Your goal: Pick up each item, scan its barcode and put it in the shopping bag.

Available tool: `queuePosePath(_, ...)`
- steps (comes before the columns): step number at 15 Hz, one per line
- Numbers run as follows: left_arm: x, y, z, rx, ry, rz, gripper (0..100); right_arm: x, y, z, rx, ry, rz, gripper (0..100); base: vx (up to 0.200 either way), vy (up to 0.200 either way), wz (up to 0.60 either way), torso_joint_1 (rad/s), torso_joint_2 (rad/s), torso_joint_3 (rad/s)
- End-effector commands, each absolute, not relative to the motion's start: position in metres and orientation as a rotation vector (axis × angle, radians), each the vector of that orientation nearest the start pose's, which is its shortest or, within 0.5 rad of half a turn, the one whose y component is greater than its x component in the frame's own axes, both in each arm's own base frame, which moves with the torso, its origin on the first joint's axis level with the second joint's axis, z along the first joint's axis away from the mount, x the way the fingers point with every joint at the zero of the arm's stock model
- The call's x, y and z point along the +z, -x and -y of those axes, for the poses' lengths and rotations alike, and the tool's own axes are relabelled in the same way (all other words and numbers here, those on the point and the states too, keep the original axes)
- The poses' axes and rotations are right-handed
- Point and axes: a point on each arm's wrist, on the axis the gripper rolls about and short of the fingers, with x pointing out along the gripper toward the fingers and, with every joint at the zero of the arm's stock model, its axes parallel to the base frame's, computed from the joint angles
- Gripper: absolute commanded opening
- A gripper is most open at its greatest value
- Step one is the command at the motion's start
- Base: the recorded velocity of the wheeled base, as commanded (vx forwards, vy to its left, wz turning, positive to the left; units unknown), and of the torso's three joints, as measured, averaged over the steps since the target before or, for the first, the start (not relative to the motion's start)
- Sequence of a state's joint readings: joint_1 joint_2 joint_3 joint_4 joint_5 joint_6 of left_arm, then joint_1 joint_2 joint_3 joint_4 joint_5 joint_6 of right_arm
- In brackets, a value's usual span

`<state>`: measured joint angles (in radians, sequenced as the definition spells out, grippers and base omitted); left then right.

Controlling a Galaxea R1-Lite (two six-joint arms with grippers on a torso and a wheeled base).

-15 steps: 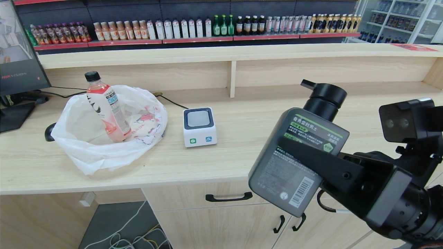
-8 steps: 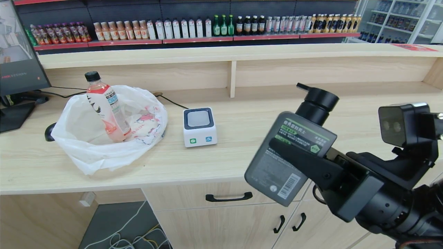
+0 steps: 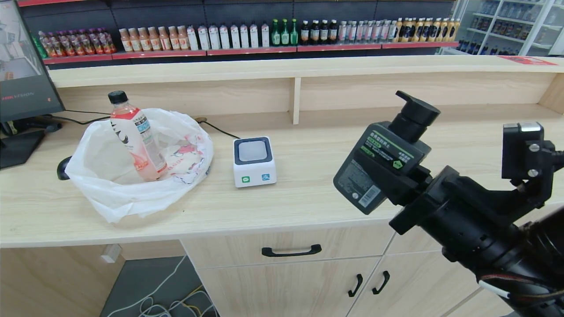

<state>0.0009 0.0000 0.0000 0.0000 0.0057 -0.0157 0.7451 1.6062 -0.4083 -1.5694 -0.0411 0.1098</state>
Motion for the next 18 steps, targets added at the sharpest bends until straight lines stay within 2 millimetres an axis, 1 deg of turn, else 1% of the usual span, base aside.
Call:
queuePosePath(1,0.075,0.023,0.000,0.008,0.015,0.000,100,0.204,-0.184,-0.156,0.669,-0.193,0.343,0,0.000,0.000,0.00,0.000,0.00,0.000)
queuePosePath(3,0.075,0.023,0.000,0.008,0.017,0.000,100,0.205,-0.186,-0.154,0.651,-0.164,0.360,0,0.000,0.000,0.00,0.000,0.00,0.000)
queuePosePath(7,0.075,0.023,0.000,0.008,0.017,0.000,100,0.204,-0.208,-0.125,0.496,-0.074,0.378,0,0.000,0.000,0.00,0.000,0.00,0.000)
queuePosePath(8,0.075,0.023,0.000,0.008,0.017,0.000,100,0.200,-0.209,-0.124,0.486,-0.069,0.364,0,0.000,0.000,0.00,0.000,0.00,0.000)
queuePosePath(10,0.075,0.023,0.000,0.008,0.017,0.000,100,0.201,-0.214,-0.121,0.460,-0.043,0.371,0,0.000,0.000,0.00,0.000,0.00,0.000)
queuePosePath(11,0.075,0.023,0.000,0.008,0.017,0.000,100,0.199,-0.220,-0.112,0.413,0.006,0.373,0,0.000,0.000,0.00,0.000,0.00,0.000)
queuePosePath(13,0.075,0.023,0.000,0.008,0.017,0.000,100,0.203,-0.227,-0.103,0.372,0.011,0.390,0,0.000,0.000,0.00,0.000,0.00,0.000)
queuePosePath(14,0.075,0.023,0.000,0.008,0.017,0.000,100,0.206,-0.230,-0.103,0.366,0.007,0.403,0,0.000,0.000,0.00,0.000,0.00,0.000)
queuePosePath(16,0.075,0.023,0.000,0.008,0.015,0.000,100,0.206,-0.231,-0.103,0.364,-0.001,0.402,0,0.000,0.000,0.00,0.000,0.00,0.000)
queuePosePath(18,0.075,0.023,0.000,0.008,0.015,0.000,100,0.202,-0.233,-0.103,0.364,0.001,0.385,0,0.000,0.000,0.00,0.000,0.00,0.000)
